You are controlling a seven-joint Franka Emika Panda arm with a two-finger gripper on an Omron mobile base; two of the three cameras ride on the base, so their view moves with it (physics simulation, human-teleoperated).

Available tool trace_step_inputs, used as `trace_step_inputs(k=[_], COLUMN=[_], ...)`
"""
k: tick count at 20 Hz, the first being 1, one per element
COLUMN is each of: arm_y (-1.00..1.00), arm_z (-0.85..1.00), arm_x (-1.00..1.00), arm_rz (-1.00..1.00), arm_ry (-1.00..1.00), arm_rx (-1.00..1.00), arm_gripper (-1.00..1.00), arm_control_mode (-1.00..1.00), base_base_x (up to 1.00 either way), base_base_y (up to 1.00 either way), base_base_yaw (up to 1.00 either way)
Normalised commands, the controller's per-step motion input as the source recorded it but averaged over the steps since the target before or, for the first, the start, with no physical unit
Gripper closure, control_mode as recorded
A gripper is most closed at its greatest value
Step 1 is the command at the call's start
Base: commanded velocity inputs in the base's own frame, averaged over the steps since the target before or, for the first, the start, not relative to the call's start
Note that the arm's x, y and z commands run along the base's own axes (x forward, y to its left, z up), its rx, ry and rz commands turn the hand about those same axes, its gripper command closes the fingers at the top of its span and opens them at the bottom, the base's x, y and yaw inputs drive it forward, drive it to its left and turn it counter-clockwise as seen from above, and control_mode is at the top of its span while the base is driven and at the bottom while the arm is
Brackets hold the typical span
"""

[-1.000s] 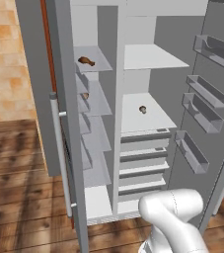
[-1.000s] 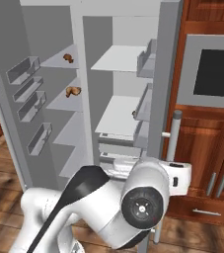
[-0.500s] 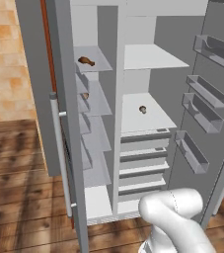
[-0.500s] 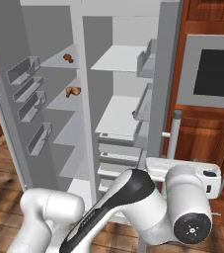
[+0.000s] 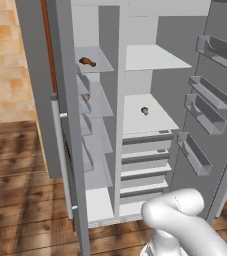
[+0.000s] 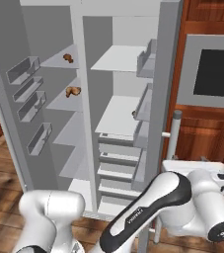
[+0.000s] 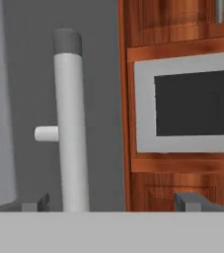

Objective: There's a chicken drumstick in the fridge that needs to be moved to the freezer for freezing. Pick up the chicken drumstick from the fridge, place it on any shelf in the freezer, and close the fridge and freezer doors when done.

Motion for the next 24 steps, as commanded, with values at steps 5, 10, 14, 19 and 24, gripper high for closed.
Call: trace_step_inputs(k=[5,10,14,19,24], arm_y=[-0.38,-0.29,-0.29,-0.05,0.24], arm_z=[-0.38,-0.53,-0.67,-0.56,-0.2], arm_x=[0.63,0.81,0.77,0.77,0.24], arm_rz=[0.11,0.02,0.02,0.0,0.0], arm_ry=[-0.02,0.0,0.0,0.0,0.0], arm_rx=[0.01,0.0,0.0,0.0,0.0], arm_gripper=[-1.0,-1.0,-1.0,-1.0,-1.0], arm_control_mode=[-1.0,-1.0,-1.0,-1.0,-1.0], base_base_x=[0.0,0.0,0.0,0.0,0.0], base_base_y=[0.0,0.0,0.0,0.0,0.0], base_base_yaw=[0.0,0.0,0.0,0.0,0.0])
